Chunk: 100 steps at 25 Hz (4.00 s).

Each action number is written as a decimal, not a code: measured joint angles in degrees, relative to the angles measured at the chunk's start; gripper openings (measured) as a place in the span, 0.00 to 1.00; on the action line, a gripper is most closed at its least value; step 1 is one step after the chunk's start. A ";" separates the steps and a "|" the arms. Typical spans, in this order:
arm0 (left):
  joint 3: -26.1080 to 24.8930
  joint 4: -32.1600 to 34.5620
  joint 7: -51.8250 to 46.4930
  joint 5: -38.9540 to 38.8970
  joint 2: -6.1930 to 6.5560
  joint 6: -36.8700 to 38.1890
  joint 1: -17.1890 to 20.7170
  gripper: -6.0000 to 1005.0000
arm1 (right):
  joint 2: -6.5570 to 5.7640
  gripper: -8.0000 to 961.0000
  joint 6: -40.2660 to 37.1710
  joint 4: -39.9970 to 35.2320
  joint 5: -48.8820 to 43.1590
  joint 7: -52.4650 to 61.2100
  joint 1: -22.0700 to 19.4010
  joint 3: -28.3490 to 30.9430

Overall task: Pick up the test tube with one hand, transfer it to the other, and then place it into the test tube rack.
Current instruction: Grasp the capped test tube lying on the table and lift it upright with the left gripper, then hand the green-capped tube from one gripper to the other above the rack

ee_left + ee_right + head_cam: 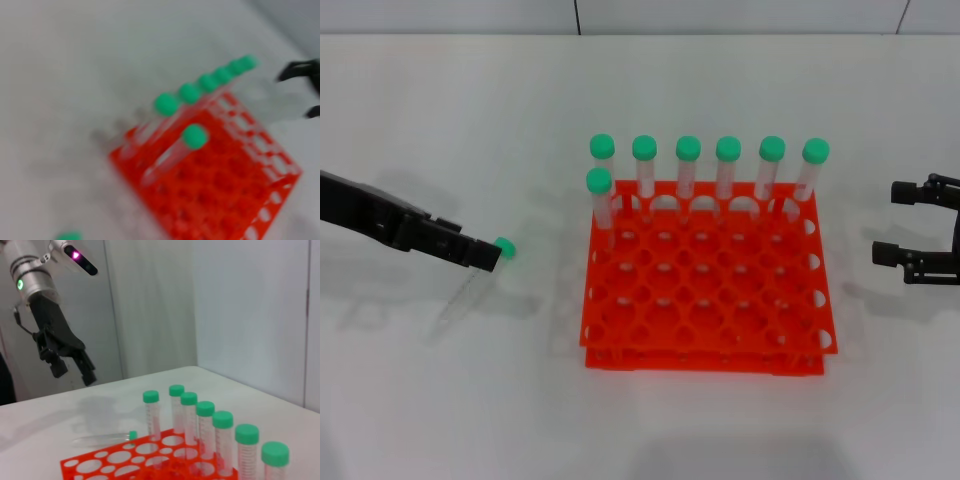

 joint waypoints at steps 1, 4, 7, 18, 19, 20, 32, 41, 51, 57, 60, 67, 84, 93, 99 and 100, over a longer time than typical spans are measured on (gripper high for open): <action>1.56 0.29 -2.80 1.24 0.42 0.08 -0.79 0.80 | 0.11 0.88 0.19 0.00 0.01 -0.30 -0.23 0.04; 5.62 0.24 -9.32 5.47 1.25 0.15 -3.16 0.80 | 0.46 0.88 1.35 0.00 0.03 -1.22 -0.78 0.07; 7.73 -0.26 -12.96 9.66 0.85 0.18 -5.47 0.79 | 0.71 0.88 2.70 0.00 0.03 -1.67 -1.03 0.08; 16.47 -4.03 -16.26 26.99 -4.61 -1.55 -9.72 0.77 | 0.94 0.88 3.81 0.00 -0.07 -2.37 -1.34 0.08; 16.50 -4.75 -16.35 27.88 -4.86 -1.99 -9.86 0.77 | 0.94 0.88 3.82 0.00 -0.13 -2.43 -1.37 0.08; 16.51 -5.51 -16.59 29.07 -5.08 -2.52 -9.95 0.77 | 0.96 0.88 3.85 0.00 -0.24 -2.47 -1.40 0.08; 16.61 -7.21 -17.81 32.47 -5.73 -7.96 -8.10 0.75 | 0.98 0.88 3.88 0.10 -0.45 -2.54 -1.56 -0.05; 16.76 -10.77 -17.58 32.57 -6.17 -12.31 -8.22 0.73 | 0.98 0.88 3.89 0.09 -0.45 -2.54 -1.59 -0.29; 17.11 -11.52 -17.92 32.56 -6.23 -14.58 -8.71 0.71 | 0.99 0.88 4.82 0.04 -0.54 -2.63 -1.78 -0.18; 17.18 -13.36 -18.00 32.56 -6.25 -15.84 -9.34 0.48 | 1.21 0.88 5.17 0.01 -0.53 -3.02 -1.93 0.02; 17.20 -14.43 -18.02 32.55 -6.36 -16.28 -9.84 0.43 | 1.27 0.88 5.43 0.00 -0.53 -3.06 -1.94 0.04; 17.20 -14.68 -18.18 32.55 -6.43 -16.30 -10.25 0.40 | 1.35 0.88 5.54 0.00 -0.54 -3.07 -1.98 -0.01; 17.16 -16.43 -19.24 32.56 -6.46 -16.09 -11.26 0.21 | 1.34 0.88 6.16 0.00 -0.53 -3.44 -2.22 -0.01; 16.52 -1.78 -19.91 32.02 -6.99 -12.23 -9.07 0.20 | 1.17 0.88 5.71 0.00 -0.11 -3.87 -2.95 0.06; 17.01 10.42 -18.52 29.08 -7.54 -12.64 -6.67 0.20 | 1.09 0.88 5.27 0.00 0.06 -3.59 -3.22 0.32; 17.01 11.62 -17.72 27.83 -7.56 -13.82 -6.22 0.20 | 1.11 0.88 5.02 0.00 0.09 -3.58 -3.23 0.65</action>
